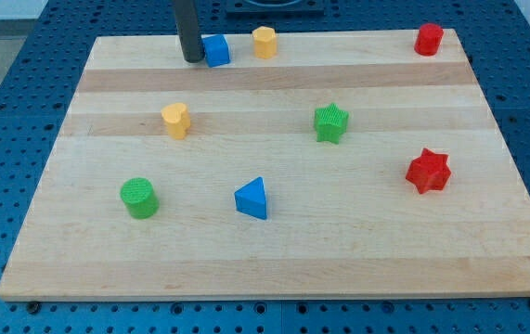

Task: Move the blue cube into the yellow hexagon

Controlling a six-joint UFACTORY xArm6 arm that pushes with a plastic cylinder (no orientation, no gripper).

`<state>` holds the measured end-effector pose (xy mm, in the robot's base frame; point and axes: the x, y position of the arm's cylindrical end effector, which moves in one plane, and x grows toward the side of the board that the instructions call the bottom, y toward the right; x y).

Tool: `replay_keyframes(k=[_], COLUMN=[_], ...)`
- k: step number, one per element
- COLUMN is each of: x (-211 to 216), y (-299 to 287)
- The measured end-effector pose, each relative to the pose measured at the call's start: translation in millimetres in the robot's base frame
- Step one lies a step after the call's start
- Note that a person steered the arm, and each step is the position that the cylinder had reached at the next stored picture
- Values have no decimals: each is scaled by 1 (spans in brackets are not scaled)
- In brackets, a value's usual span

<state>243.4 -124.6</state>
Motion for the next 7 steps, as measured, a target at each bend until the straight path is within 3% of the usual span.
replay_keyframes(k=[7], x=[-2], y=[38])
